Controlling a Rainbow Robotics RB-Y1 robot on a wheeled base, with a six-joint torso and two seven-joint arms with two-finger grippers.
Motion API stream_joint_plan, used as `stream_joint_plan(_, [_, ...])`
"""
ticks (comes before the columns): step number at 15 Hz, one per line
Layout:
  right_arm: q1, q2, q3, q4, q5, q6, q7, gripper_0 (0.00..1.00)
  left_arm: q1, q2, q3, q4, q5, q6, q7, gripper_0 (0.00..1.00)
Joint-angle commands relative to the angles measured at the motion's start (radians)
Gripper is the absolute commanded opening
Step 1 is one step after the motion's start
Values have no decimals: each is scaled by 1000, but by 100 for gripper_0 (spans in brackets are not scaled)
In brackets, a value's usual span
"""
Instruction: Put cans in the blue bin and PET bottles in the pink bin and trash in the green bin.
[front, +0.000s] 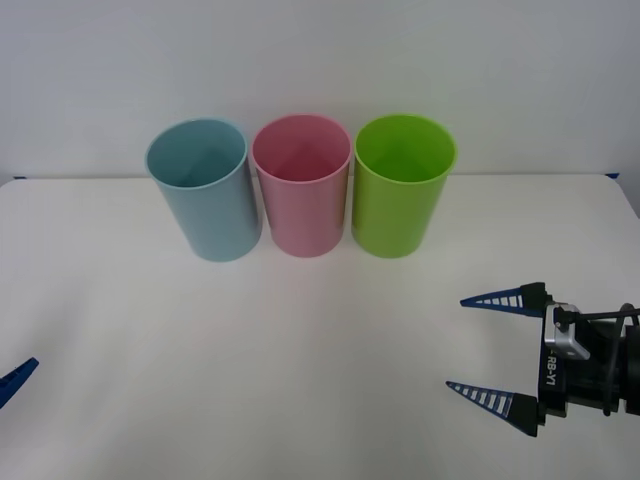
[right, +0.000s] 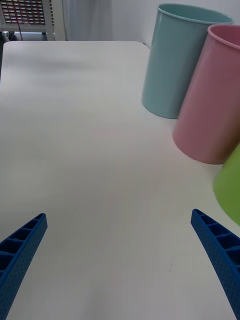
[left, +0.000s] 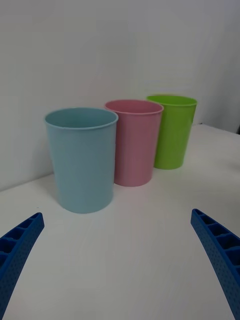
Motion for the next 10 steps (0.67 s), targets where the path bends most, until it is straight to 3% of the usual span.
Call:
stream_joint_plan(1, [0, 0, 0, 0, 0, 0, 0, 100, 42, -70, 23, -48, -108, 0, 17, 100])
stream_joint_plan(10, [0, 0, 0, 0, 0, 0, 0, 100, 108, -106, -1, -82, -199, 3, 17, 100])
